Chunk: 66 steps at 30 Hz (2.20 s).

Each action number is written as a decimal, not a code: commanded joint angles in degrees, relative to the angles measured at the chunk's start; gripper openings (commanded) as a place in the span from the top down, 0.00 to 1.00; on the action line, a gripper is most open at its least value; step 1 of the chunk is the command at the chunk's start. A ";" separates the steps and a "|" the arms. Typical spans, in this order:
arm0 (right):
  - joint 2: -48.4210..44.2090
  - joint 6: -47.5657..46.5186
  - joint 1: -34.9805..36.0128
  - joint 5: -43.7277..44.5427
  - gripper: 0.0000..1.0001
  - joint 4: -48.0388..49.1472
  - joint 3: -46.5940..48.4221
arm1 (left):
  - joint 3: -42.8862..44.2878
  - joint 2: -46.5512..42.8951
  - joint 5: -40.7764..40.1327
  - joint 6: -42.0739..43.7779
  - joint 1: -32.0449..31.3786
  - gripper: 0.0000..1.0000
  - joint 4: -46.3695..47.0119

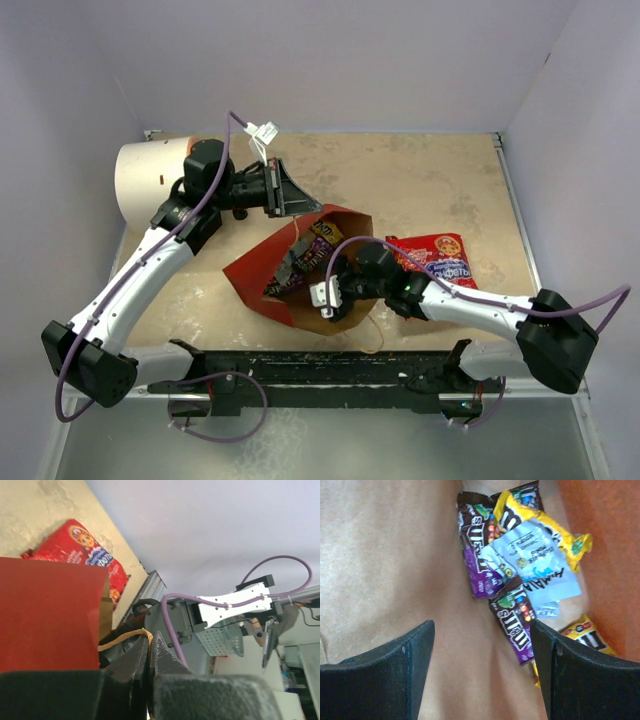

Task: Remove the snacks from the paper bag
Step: Take out the snack from the paper bag.

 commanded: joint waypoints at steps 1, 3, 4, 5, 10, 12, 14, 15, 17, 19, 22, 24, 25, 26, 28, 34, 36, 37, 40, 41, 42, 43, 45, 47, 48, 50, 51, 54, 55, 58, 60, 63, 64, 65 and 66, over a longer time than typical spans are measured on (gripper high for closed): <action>-3.30 4.13 0.35 -2.02 0.21 10.95 -3.68 | -2.55 -3.56 1.19 -5.24 -1.43 1.00 8.65; -3.30 5.58 0.35 -1.92 0.21 15.11 -5.54 | -3.58 -4.58 1.11 -4.98 -1.93 1.00 7.31; -2.87 5.76 0.37 -1.60 0.21 17.06 -6.15 | -3.76 -5.17 0.50 -4.79 -2.18 1.00 6.44; -2.12 5.73 0.36 -1.15 0.21 18.83 -6.46 | -3.94 -5.64 -0.17 -4.94 -2.56 1.00 6.32; 2.42 3.85 0.44 0.33 0.21 25.53 -5.39 | -2.89 -6.72 -1.72 -4.93 -3.40 1.00 4.71; 4.47 3.55 0.61 0.01 0.21 28.53 -4.84 | -2.26 -6.69 -1.58 -4.13 -3.49 1.00 3.31; 6.55 2.86 0.91 -0.17 0.21 30.57 -3.75 | -1.47 -6.48 -1.56 -3.64 -3.49 1.00 1.94; 7.48 2.30 1.01 -0.30 0.21 30.71 -2.82 | -1.00 -6.39 -1.50 -3.54 -3.57 1.00 1.47; 10.04 1.49 1.06 -0.12 0.21 31.55 -1.24 | -0.12 -6.54 -1.79 -3.30 -3.58 1.00 0.59; 12.17 -0.01 1.06 0.61 0.21 32.03 -0.01 | 0.07 -7.24 -2.71 -3.01 -3.67 1.00 0.19; 14.40 -1.97 1.06 1.54 0.20 32.47 1.15 | -0.42 -8.06 -4.22 -2.73 -3.67 1.00 -0.08; 14.81 -2.00 1.06 0.86 0.20 32.23 1.77 | -0.72 -8.14 -4.62 -2.86 -3.67 1.00 0.23; 15.06 -1.94 1.06 0.67 0.20 31.88 2.12 | -0.73 -8.07 -4.79 -2.86 -3.67 1.00 0.32; 15.40 -1.94 1.06 0.72 0.20 31.39 2.52 | -0.66 -8.01 -4.81 -2.78 -3.67 1.00 0.48; 15.92 -2.52 1.06 0.58 0.20 30.64 3.19 | -0.56 -7.88 -4.91 -2.77 -3.67 1.00 0.59; 16.99 -4.52 1.10 0.67 0.19 28.25 5.05 | -0.46 -7.31 -5.68 -1.73 -3.67 1.00 -0.38; 17.66 -5.80 1.15 0.64 0.19 27.44 5.91 | -0.31 -6.96 -5.83 -1.44 -3.67 1.00 -0.66; 17.99 -5.98 1.15 0.72 0.18 28.00 6.18 | -0.28 -6.81 -5.93 -1.39 -3.67 1.00 -0.63; 18.95 -5.40 1.15 0.15 0.18 29.23 7.84 | -0.29 -6.24 -5.46 -1.56 -3.67 1.00 -0.25; 19.22 -4.52 1.27 -0.28 0.19 30.27 8.22 | -0.30 -6.01 -5.28 -1.68 -3.67 1.00 -0.06; 19.49 -2.44 1.38 -0.67 0.20 31.95 8.24 | -0.21 -5.81 -5.21 -1.76 -3.67 1.00 0.06; 19.68 -0.53 1.48 -1.06 0.20 34.35 7.96 | -0.05 -5.58 -5.23 -1.76 -3.67 1.00 0.15; 20.57 2.62 1.77 0.01 0.22 37.87 7.08 | 0.78 -5.14 -5.14 -1.09 -3.67 1.00 -0.20; 20.53 5.29 2.02 3.62 0.23 41.59 5.12 | 2.80 -4.73 -6.57 1.33 -3.67 1.00 -3.25; 19.99 6.13 2.02 4.59 0.23 43.02 3.81 | 3.93 -4.67 -7.76 2.51 -3.67 1.00 -4.90; 18.07 6.57 2.02 5.66 0.22 43.34 1.39 | 5.40 -4.82 -10.12 4.86 -3.67 1.00 -7.43; 16.67 5.98 2.02 5.76 0.22 41.67 0.55 | 5.88 -4.95 -11.45 5.79 -3.67 1.00 -8.69; 11.10 3.72 2.02 5.01 0.22 34.25 -1.47 | 5.75 -5.55 -14.28 6.70 -3.67 1.00 -9.42; 8.98 3.34 2.02 4.92 0.22 31.76 -1.99 | 5.47 -5.62 -14.59 6.83 -3.67 1.00 -9.20; 2.37 3.20 2.09 4.85 0.21 23.80 -3.35 | 4.64 -5.63 -14.65 6.81 -3.67 1.00 -8.79; -1.14 3.39 2.30 4.67 0.21 18.40 -3.48 | 4.04 -5.50 -14.35 6.62 -3.67 1.00 -8.23; -5.10 4.55 3.95 5.33 0.21 14.70 -4.11 | 4.00 -4.95 -13.19 6.42 -3.65 1.00 -7.47; -5.96 5.07 4.80 6.09 0.21 14.68 -4.37 | 4.07 -4.68 -12.75 6.29 -3.67 1.00 -7.34; -6.25 5.56 5.44 6.24 0.21 14.76 -4.28 | 4.23 -4.52 -12.25 6.24 -3.67 1.00 -7.19; -6.12 5.78 6.05 6.21 0.22 14.95 -4.04 | 4.33 -4.35 -11.85 6.16 -3.67 1.00 -7.15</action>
